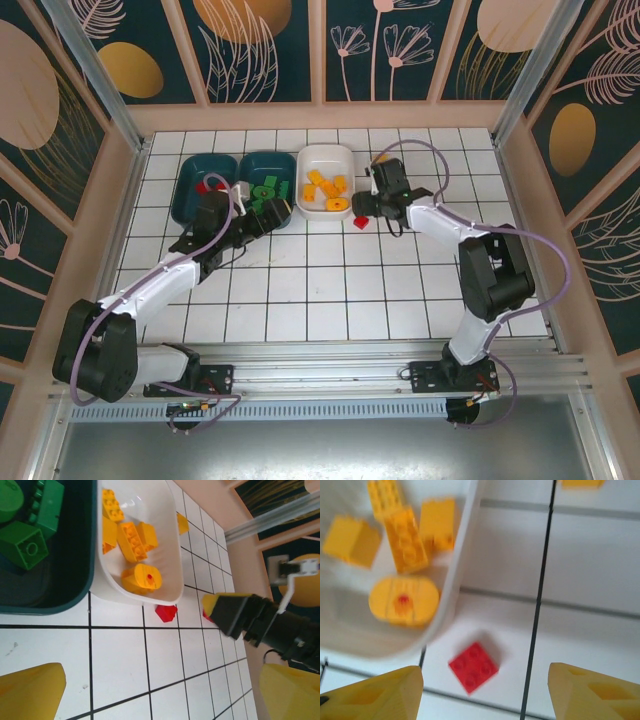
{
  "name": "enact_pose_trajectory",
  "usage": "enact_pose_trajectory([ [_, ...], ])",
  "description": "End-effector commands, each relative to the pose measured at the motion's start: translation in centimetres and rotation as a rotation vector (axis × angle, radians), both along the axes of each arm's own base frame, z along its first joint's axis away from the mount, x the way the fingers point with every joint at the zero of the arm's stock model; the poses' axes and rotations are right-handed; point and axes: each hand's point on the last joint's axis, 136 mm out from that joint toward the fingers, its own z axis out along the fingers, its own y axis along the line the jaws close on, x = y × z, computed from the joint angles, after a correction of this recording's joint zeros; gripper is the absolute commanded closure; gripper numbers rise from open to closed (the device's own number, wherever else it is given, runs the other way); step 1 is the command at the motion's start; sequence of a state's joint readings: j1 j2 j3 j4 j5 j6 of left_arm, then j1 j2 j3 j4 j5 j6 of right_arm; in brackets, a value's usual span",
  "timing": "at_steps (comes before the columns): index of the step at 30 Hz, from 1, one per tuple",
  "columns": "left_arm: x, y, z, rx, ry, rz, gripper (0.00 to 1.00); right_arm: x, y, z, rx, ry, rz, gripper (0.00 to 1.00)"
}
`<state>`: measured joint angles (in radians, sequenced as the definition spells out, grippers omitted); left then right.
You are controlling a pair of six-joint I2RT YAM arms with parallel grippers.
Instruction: Sort the legos into containers by color
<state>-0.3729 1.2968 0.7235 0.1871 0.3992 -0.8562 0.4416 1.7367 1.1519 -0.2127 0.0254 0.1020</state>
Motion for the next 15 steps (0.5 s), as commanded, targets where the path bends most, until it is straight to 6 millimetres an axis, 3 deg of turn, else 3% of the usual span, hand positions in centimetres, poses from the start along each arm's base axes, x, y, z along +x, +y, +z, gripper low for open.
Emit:
enact_pose_trajectory([
  [1, -0.1, -1.2, 1.5, -0.035, -0.081, -0.081, 0.02, -2.1, 0.7, -2.7, -0.005, 0.046, 0.096, 0.33],
  [4, -0.1, -1.4, 1.7, -0.044, -0.081, -0.087, 0.02, -1.7, 0.8, -4.1, -0.029, 0.056, 0.114, 0.33],
  [10, -0.1, -1.0, 0.5, -0.023, -0.041, -0.062, 0.01, 0.9, 1.0, -4.8, -0.061, 0.016, 0.14, 0.33],
  [15, -0.3, -0.6, 0.3, -0.018, -0.039, -0.046, 0.01, 1.8, 0.8, -6.6, -0.122, 0.028, 0.162, 0.35],
])
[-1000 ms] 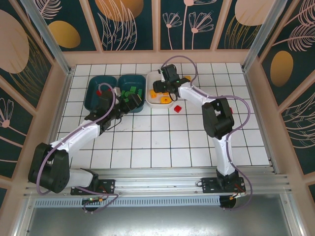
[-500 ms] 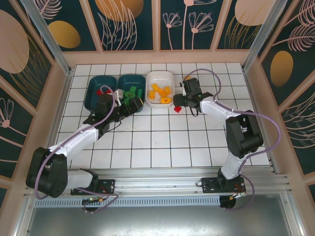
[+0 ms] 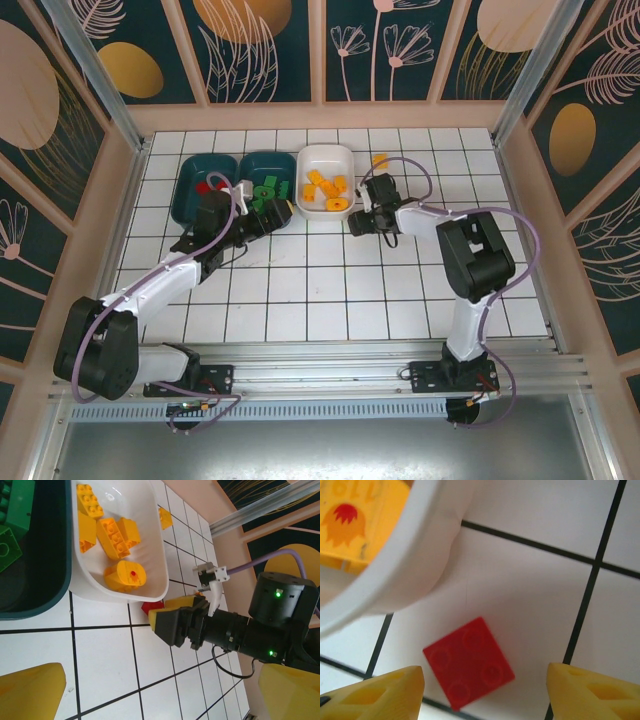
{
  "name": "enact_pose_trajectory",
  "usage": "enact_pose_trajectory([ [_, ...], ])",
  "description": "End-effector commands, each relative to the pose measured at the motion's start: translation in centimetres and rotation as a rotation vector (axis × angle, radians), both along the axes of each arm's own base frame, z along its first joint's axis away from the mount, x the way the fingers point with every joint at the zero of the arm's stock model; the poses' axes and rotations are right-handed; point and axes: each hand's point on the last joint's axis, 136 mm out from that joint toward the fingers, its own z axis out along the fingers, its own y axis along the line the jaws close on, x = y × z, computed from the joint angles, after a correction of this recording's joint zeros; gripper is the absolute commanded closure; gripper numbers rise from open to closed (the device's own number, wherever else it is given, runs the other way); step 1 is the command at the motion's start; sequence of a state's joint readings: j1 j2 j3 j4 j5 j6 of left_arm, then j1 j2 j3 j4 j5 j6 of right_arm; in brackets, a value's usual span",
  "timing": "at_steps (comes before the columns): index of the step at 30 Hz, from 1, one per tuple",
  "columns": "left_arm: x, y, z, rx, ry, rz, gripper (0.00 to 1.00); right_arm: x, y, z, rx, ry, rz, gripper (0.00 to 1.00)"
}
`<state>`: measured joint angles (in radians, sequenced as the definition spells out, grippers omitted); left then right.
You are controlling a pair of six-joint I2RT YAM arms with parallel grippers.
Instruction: Sort the legos into containers by color
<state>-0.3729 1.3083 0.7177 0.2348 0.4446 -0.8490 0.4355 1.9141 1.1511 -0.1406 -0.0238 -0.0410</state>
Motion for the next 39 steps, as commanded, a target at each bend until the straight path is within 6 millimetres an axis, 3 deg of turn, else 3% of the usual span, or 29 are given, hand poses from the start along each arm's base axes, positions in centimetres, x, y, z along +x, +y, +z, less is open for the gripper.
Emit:
enact_pose_trajectory([
  [1, -0.2, 0.1, -0.2, 0.009, -0.012, 0.0, 0.01, 1.6, 0.0, -0.1, -0.037, -0.051, 0.032, 0.36],
  [7, 0.0, 0.0, 0.2, 0.011, -0.016, -0.001, 0.01, 1.8, 0.1, -0.5, -0.052, -0.048, 0.035, 0.42],
  [14, 0.2, 0.2, 0.1, 0.021, -0.015, 0.005, 0.01, 1.0, 0.2, -0.6, -0.041, -0.037, 0.05, 0.65],
  [17, 0.1, 0.1, 0.1, 0.021, -0.013, 0.003, 0.02, 0.6, 0.0, -0.1, -0.044, -0.04, 0.035, 0.69],
  [22, 0.4, 1.4, -0.3, 0.065, 0.003, 0.066, 0.01, -0.6, -1.0, 2.7, -0.016, -0.085, -0.03, 0.71],
  [27, 1.6, 5.3, -2.2, 0.089, 0.102, 0.212, 0.02, -2.3, 0.2, 7.4, 0.044, -0.153, -0.046, 0.73],
  [29, 1.9, 7.9, -3.1, 0.084, 0.152, 0.305, 0.01, -2.8, 2.7, 9.8, 0.114, -0.18, -0.017, 0.73],
  [32, 1.9, 11.6, -3.5, 0.06, 0.186, 0.435, 0.02, -3.7, 8.5, 12.1, 0.194, -0.221, 0.063, 0.73],
  [39, 0.3, 19.5, -2.1, 0.105, 0.203, 0.686, 0.01, -3.6, 23.1, 14.0, 0.359, -0.245, 0.267, 0.73],
])
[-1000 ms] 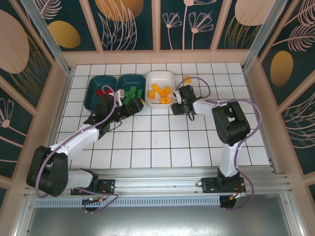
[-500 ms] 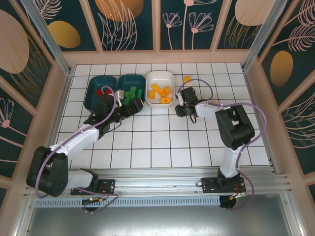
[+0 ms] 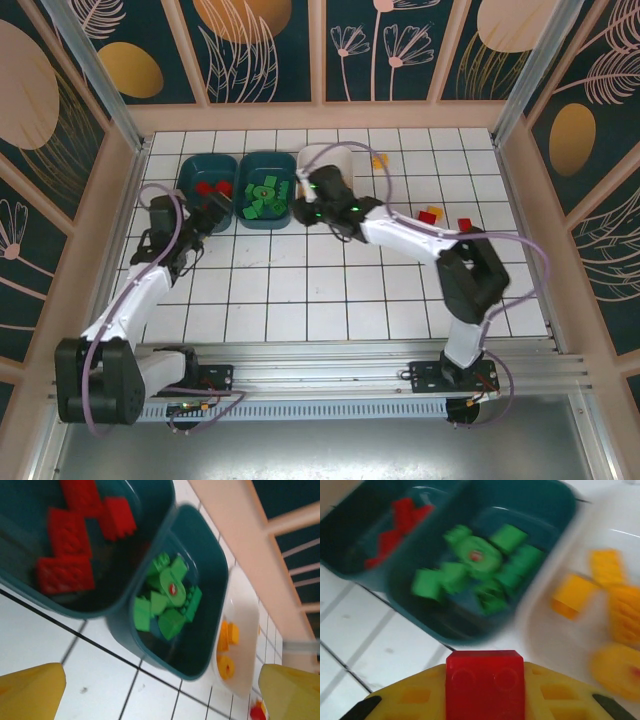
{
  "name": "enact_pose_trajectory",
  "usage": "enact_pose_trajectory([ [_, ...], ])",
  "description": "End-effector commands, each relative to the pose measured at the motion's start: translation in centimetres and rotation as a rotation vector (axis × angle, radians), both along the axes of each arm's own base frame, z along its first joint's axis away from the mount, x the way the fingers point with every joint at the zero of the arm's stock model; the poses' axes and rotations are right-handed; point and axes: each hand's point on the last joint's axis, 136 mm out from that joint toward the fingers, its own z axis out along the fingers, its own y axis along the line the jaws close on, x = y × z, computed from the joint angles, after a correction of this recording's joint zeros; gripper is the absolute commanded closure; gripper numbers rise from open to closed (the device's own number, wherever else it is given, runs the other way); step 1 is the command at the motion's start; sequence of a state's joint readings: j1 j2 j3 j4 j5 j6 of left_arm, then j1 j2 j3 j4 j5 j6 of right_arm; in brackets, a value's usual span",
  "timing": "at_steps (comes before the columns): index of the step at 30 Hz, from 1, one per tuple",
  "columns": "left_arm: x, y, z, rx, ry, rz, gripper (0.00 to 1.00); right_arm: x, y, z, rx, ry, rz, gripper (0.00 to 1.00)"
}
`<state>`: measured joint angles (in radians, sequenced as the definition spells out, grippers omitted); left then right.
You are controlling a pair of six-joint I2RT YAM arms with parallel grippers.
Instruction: Sort the legos into containers by color
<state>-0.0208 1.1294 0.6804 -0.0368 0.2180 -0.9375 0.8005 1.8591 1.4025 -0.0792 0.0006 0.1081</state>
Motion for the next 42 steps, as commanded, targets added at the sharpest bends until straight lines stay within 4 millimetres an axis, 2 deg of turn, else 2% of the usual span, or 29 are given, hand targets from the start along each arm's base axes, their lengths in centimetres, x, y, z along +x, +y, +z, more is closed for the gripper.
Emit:
enact_pose_trajectory([
  [1, -1.4, 3.7, -1.0, 0.032, 0.077, 0.12, 0.02, 0.7, 6.1, 0.3, 0.092, -0.001, 0.064, 0.73],
  [3, -1.9, 5.0, -2.0, 0.006, 0.114, 0.13, 0.02, 1.3, 9.4, 0.9, 0.145, -0.009, 0.112, 0.74],
  [6, -2.3, 4.9, -2.7, -0.034, 0.122, 0.102, 0.02, 2.3, 13.2, 1.3, 0.194, -0.02, 0.157, 0.74],
  [8, -2.4, 4.6, -2.6, -0.04, 0.114, 0.084, 0.02, 3.0, 15.1, 1.3, 0.214, -0.022, 0.181, 0.73],
  [12, -2.2, 4.1, -2.1, -0.043, 0.09, 0.044, 0.01, 3.9, 18.1, 0.3, 0.213, -0.007, 0.233, 0.73],
  [20, -2.2, 3.5, -1.7, -0.049, 0.073, 0.006, 0.01, 4.2, 20.5, -1.7, 0.239, 0.021, 0.279, 0.7],
  [21, -2.1, 3.5, -1.5, -0.052, 0.066, 0.004, 0.02, 4.0, 20.9, -1.6, 0.248, 0.012, 0.284, 0.66],
  [23, -2.0, 3.2, -1.0, -0.062, 0.051, -0.007, 0.02, 3.9, 21.1, -1.5, 0.244, -0.006, 0.275, 0.45],
  [24, -1.9, 3.1, -0.7, -0.065, 0.04, -0.012, 0.01, 4.0, 21.1, -1.5, 0.242, -0.011, 0.272, 0.38],
  [26, -1.8, 2.9, 0.2, -0.07, 0.013, -0.027, 0.02, 4.0, 21.1, -0.7, 0.241, -0.024, 0.27, 0.33],
  [28, -1.8, 2.8, 1.0, -0.067, -0.014, -0.033, 0.02, 4.2, 20.8, 0.8, 0.246, -0.056, 0.263, 0.31],
  [30, -1.9, 2.8, 1.6, -0.064, -0.034, -0.033, 0.02, 4.5, 20.3, 2.9, 0.24, -0.098, 0.242, 0.31],
  [33, -2.2, 2.5, 2.5, -0.061, -0.07, -0.052, 0.01, 5.0, 18.4, 6.2, 0.203, -0.164, 0.181, 0.31],
  [36, -2.2, 1.4, 3.2, -0.087, -0.117, -0.11, 0.02, 5.8, 14.9, 8.7, 0.137, -0.216, 0.07, 0.32],
  [39, -2.2, -0.1, 3.2, -0.138, -0.15, -0.179, 0.02, 6.6, 8.7, 8.7, 0.05, -0.214, -0.072, 0.34],
  [42, -2.1, -3.3, 2.9, -0.127, -0.153, -0.272, 0.01, 6.7, -1.1, 6.8, -0.028, -0.168, -0.24, 0.34],
])
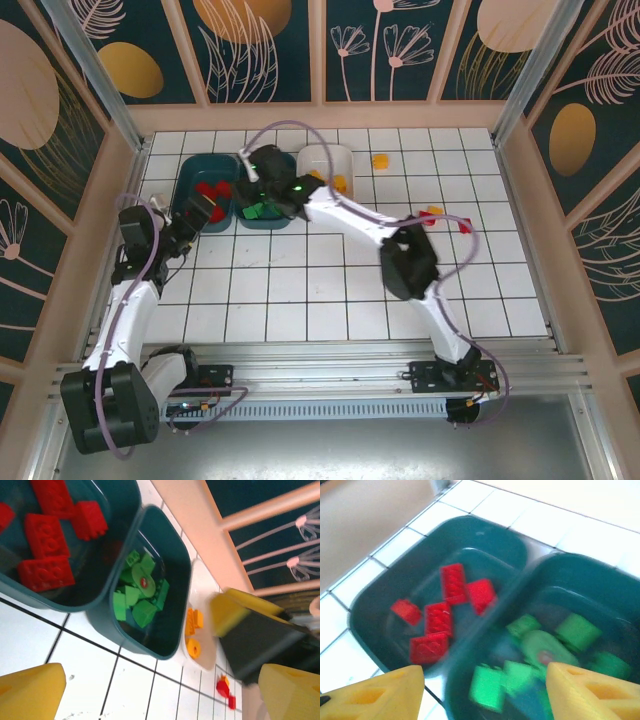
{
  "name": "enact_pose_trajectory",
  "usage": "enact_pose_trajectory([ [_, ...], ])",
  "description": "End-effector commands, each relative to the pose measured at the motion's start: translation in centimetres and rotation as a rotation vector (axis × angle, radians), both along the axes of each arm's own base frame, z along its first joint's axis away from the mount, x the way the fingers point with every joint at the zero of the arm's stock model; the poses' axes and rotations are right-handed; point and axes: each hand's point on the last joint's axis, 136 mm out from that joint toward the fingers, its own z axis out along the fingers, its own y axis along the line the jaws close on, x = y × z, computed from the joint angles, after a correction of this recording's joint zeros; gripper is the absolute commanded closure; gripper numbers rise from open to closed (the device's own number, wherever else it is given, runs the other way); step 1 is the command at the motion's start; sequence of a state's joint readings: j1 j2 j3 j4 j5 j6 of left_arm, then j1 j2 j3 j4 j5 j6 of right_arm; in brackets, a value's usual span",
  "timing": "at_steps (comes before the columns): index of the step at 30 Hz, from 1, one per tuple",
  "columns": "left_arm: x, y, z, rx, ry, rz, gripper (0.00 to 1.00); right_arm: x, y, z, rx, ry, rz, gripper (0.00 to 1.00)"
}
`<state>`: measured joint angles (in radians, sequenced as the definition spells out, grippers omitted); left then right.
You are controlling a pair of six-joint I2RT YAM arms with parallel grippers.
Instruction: Sort the legos into containers by color
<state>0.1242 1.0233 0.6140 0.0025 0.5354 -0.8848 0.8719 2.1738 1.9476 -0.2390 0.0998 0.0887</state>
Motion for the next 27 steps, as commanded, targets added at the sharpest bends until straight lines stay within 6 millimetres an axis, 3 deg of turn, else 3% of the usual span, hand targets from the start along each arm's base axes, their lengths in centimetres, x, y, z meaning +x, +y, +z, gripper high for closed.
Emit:
enact_pose_trajectory([
  [1, 0.1, -4.8, 0.6, -0.004, -0.061, -0.159, 0.02, 2.5, -13.5, 2.3, -0.035, -0.041, -0.31, 0.34],
  [5, -0.2, -13.3, 0.7, -0.02, -0.1, -0.359, 0.02, 0.9, -29.8, -1.7, -0.08, 0.089, -0.614, 0.31],
  [7, -0.6, -17.4, 1.0, -0.023, -0.118, -0.465, 0.02, -0.3, -36.4, -3.9, -0.077, 0.168, -0.722, 0.27],
  [9, -1.0, -20.6, 1.3, -0.022, -0.137, -0.55, 0.02, -1.4, -41.5, -6.4, -0.049, 0.272, -0.826, 0.27],
  [10, -1.0, -21.6, 1.4, -0.021, -0.141, -0.577, 0.02, -2.0, -42.9, -7.5, -0.044, 0.301, -0.858, 0.27],
  [14, -0.6, -23.3, 1.3, -0.014, -0.136, -0.62, 0.02, -2.3, -43.9, -9.7, -0.011, 0.355, -0.91, 0.26],
  [21, -0.8, -22.4, 0.3, 0.051, -0.106, -0.608, 0.01, -1.0, -44.0, -15.4, -0.046, 0.494, -0.985, 0.24],
  [27, -1.2, -21.9, -0.2, 0.077, -0.096, -0.594, 0.02, 0.2, -45.0, -16.5, -0.074, 0.493, -1.044, 0.25],
])
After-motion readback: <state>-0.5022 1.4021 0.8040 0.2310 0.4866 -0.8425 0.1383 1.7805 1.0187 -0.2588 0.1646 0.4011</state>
